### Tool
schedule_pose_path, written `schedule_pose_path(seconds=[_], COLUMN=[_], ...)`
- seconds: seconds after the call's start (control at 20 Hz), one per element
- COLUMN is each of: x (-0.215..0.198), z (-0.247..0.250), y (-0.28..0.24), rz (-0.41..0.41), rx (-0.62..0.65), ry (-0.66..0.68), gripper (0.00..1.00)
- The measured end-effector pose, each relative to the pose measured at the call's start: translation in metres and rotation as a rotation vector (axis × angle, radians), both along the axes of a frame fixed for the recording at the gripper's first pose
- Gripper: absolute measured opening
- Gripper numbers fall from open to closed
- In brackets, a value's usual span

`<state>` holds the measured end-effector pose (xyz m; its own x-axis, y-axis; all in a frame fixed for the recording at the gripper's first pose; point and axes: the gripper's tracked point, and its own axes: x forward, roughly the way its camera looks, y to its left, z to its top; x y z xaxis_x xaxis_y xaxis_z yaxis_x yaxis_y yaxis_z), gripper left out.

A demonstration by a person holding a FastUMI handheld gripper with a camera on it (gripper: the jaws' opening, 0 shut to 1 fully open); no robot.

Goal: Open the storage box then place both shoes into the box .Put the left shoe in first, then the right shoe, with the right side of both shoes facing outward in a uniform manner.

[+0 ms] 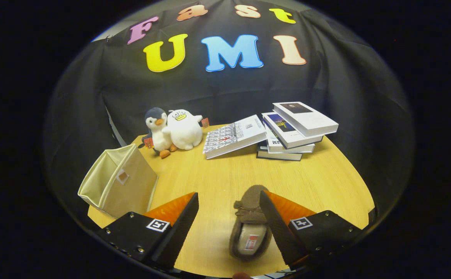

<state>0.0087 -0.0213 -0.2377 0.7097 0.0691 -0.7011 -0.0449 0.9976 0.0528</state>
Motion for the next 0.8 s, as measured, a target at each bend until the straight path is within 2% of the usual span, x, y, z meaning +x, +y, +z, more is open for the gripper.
schedule_pose_path(seconds=[0.3, 0.7, 0.75, 0.8], x=[-0.018, -0.042, -0.045, -0.045], z=[-0.039, -0.109, -0.115, -0.12], y=[-0.045, -0.07, -0.071, -0.068], rz=[-0.014, 0.003, -0.01, -0.022], rx=[-0.068, -0.136, -0.131, -0.103], ry=[0.07, 0.24, 0.264, 0.278], gripper=[0.98, 0.98, 0.96, 0.82])
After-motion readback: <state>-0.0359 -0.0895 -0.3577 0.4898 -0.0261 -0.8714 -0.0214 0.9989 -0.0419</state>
